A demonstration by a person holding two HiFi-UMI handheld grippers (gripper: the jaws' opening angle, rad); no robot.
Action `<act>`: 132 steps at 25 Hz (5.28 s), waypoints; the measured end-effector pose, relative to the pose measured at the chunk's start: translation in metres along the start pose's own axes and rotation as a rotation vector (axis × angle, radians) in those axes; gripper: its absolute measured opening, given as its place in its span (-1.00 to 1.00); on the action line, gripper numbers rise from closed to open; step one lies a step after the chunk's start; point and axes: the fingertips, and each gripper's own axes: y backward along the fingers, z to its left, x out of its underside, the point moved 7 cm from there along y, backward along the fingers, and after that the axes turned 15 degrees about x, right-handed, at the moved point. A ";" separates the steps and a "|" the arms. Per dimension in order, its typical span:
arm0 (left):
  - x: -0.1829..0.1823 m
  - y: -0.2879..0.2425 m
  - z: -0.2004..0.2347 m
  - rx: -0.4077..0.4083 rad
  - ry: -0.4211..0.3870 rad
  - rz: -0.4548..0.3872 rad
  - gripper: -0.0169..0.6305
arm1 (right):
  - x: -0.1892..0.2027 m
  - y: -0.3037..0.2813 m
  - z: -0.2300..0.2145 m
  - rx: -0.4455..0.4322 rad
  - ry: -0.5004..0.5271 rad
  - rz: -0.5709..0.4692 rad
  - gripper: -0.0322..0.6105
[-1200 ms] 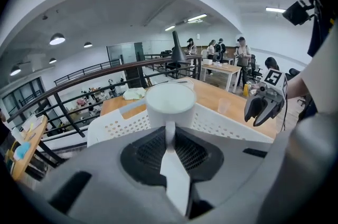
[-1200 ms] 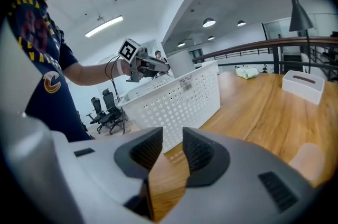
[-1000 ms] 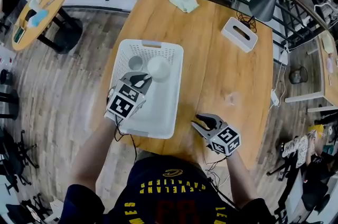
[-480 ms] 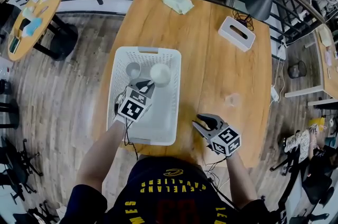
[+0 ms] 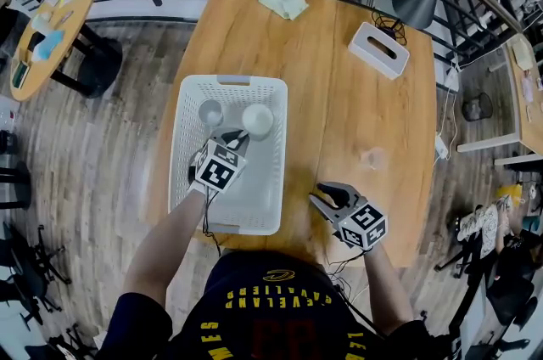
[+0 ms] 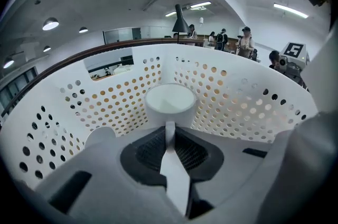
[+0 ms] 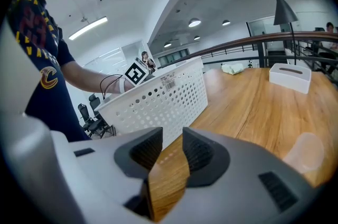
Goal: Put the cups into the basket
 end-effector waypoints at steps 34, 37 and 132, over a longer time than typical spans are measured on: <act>0.028 -0.039 0.013 -0.017 0.096 0.078 -0.78 | 0.018 -0.015 0.006 -0.024 -0.032 0.049 -0.51; 0.028 -0.037 0.014 -0.016 0.097 0.086 -0.55 | 0.020 -0.016 0.007 -0.028 -0.038 0.047 -0.51; -0.054 0.097 -0.220 0.335 0.136 -0.575 -0.91 | -0.092 0.093 0.054 0.220 -0.124 -0.400 -0.86</act>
